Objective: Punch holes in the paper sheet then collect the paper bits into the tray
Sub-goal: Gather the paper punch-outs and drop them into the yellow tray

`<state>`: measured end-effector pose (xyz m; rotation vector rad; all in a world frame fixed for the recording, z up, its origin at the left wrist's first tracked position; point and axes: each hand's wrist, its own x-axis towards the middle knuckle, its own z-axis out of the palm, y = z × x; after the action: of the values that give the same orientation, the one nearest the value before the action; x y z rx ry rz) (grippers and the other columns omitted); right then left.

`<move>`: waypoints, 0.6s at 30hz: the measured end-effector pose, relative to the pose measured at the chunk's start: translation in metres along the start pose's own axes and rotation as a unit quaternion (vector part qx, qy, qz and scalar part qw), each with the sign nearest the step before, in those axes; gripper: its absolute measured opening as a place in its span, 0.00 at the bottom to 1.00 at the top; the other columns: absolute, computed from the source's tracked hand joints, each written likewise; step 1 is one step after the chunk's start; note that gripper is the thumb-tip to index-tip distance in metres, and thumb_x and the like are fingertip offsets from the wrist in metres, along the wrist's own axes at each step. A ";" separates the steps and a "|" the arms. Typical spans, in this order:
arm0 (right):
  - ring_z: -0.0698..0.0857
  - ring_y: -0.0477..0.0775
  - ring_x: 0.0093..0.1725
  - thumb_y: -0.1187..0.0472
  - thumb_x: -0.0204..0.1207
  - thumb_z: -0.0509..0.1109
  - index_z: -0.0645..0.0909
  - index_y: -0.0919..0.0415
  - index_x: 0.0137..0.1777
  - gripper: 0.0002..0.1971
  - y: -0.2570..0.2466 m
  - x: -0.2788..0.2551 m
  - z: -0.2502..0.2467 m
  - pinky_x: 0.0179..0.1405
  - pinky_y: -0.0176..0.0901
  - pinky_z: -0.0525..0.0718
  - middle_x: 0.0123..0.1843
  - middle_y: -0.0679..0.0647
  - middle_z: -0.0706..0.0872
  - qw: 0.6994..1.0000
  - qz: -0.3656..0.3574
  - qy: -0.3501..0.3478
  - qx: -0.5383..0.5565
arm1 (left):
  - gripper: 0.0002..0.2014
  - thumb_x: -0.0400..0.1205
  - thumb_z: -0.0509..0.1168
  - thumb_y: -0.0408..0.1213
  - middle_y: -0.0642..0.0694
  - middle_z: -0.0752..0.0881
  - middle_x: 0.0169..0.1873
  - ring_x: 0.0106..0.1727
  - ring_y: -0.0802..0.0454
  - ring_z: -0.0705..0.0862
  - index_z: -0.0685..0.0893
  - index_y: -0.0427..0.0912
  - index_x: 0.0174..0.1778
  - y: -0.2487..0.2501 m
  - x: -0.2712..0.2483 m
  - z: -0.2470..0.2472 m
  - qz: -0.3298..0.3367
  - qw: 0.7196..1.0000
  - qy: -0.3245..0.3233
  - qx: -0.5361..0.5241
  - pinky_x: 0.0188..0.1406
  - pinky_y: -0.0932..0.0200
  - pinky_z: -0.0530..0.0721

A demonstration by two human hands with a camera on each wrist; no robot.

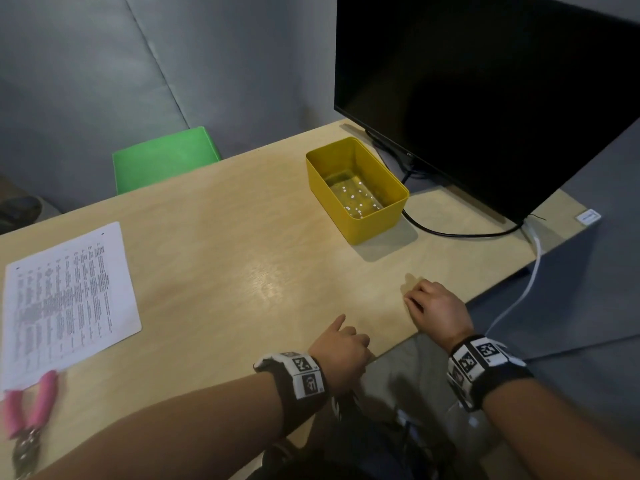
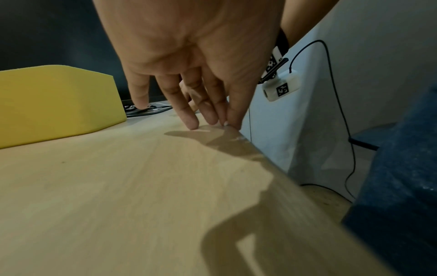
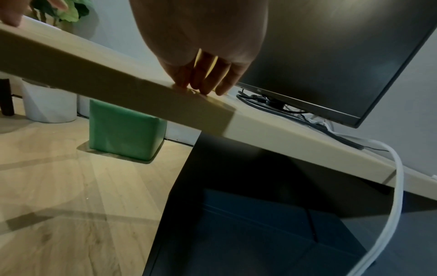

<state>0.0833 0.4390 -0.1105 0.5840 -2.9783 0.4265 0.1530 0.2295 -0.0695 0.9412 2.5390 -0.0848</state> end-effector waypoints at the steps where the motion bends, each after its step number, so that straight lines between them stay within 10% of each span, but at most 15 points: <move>1: 0.83 0.60 0.32 0.65 0.67 0.78 0.88 0.63 0.35 0.03 -0.001 0.000 0.001 0.27 0.46 0.84 0.36 0.58 0.85 1.000 -0.002 0.001 -0.006 | 0.13 0.85 0.59 0.41 0.43 0.83 0.54 0.60 0.41 0.79 0.84 0.45 0.61 0.001 -0.001 0.001 -0.001 1.000 0.001 -0.003 0.80 0.36 0.53; 8: 0.84 0.59 0.33 0.64 0.69 0.77 0.88 0.63 0.36 0.03 0.000 0.001 0.002 0.29 0.48 0.85 0.37 0.58 0.85 1.000 -0.001 -0.020 -0.022 | 0.14 0.85 0.57 0.40 0.40 0.81 0.55 0.59 0.38 0.78 0.84 0.40 0.59 -0.004 0.002 -0.010 0.000 1.000 0.004 -0.013 0.75 0.38 0.62; 18: 0.77 0.54 0.56 0.62 0.82 0.56 0.76 0.57 0.61 0.12 -0.002 0.013 0.005 0.54 0.44 0.77 0.59 0.54 0.78 0.988 0.063 -0.139 -0.029 | 0.12 0.84 0.59 0.45 0.48 0.83 0.54 0.56 0.45 0.80 0.86 0.48 0.54 -0.050 0.027 -0.053 -0.099 0.973 0.179 -0.108 0.57 0.53 0.72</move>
<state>0.0719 0.4315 -0.1133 0.4870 -3.2943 0.2861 0.0829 0.2187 -0.0369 0.6623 2.8908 0.3256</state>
